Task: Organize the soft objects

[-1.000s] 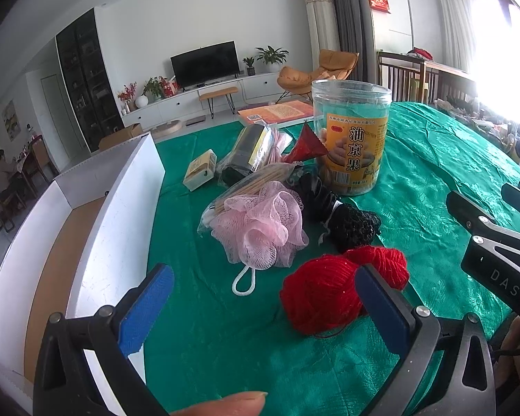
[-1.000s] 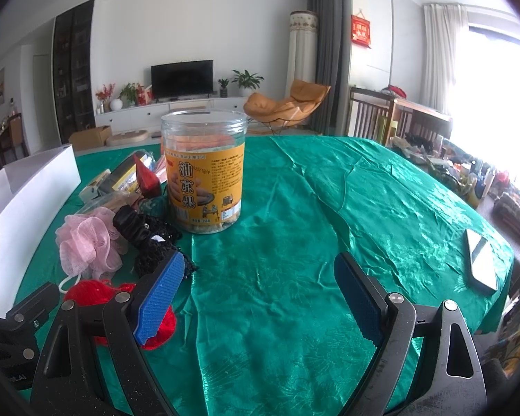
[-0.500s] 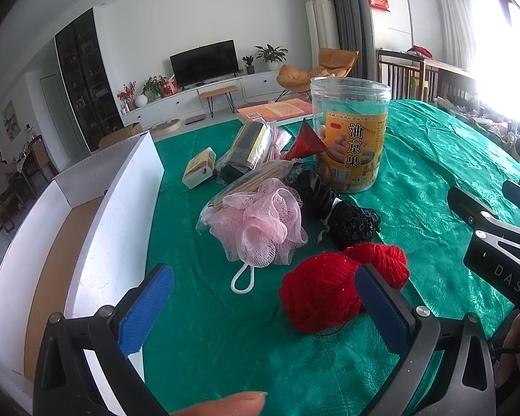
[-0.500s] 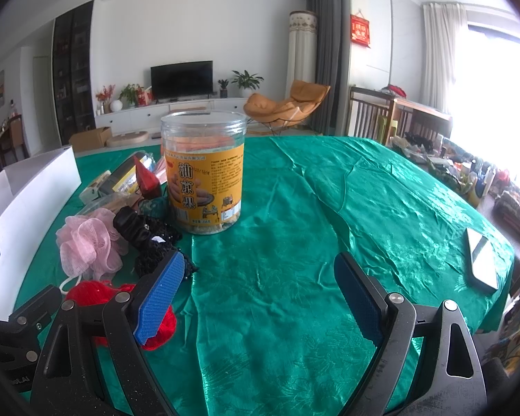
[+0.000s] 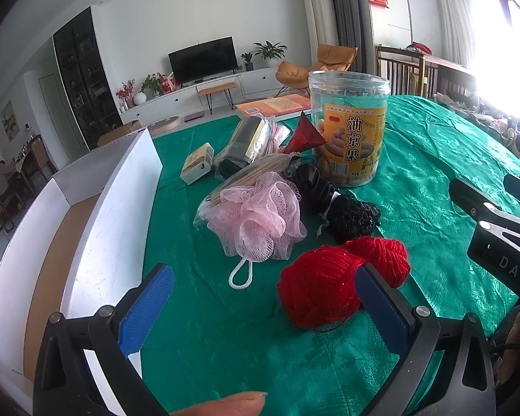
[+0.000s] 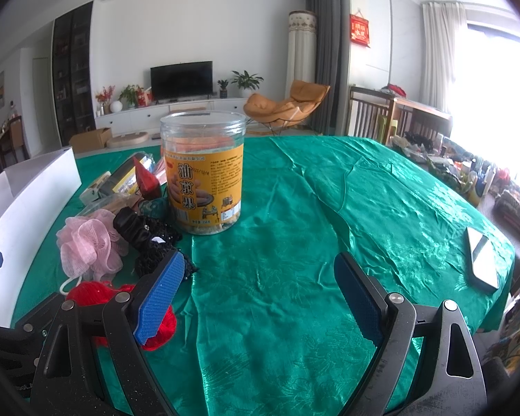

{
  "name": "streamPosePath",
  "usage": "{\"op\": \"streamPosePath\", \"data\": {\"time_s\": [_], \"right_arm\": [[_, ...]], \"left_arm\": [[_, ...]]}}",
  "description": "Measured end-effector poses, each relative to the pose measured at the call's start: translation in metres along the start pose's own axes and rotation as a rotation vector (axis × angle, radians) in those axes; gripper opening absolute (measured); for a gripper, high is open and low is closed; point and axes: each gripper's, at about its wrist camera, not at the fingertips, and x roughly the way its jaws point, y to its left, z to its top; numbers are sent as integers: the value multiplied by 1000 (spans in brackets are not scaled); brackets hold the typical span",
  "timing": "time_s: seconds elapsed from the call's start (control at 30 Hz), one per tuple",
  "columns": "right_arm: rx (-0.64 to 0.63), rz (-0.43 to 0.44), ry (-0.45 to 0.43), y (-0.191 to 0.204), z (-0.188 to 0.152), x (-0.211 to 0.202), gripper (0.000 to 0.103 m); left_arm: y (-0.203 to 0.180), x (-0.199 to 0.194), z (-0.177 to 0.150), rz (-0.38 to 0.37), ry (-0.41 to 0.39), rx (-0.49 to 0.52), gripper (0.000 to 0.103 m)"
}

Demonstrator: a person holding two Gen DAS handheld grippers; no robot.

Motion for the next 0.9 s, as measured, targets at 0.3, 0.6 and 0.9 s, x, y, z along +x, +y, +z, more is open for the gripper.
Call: {"op": "streamPosePath", "data": {"time_s": [0.3, 0.6, 0.9], "right_arm": [[2, 1, 0, 0, 0, 0, 90], [2, 2, -1, -1, 0, -1, 90], [3, 2, 0, -1, 0, -1, 90]], "left_arm": [[-2, 2, -2, 0, 7, 3, 103], [-2, 3, -3, -1, 10, 4, 103], [-3, 4, -4, -1, 13, 5, 103]]}}
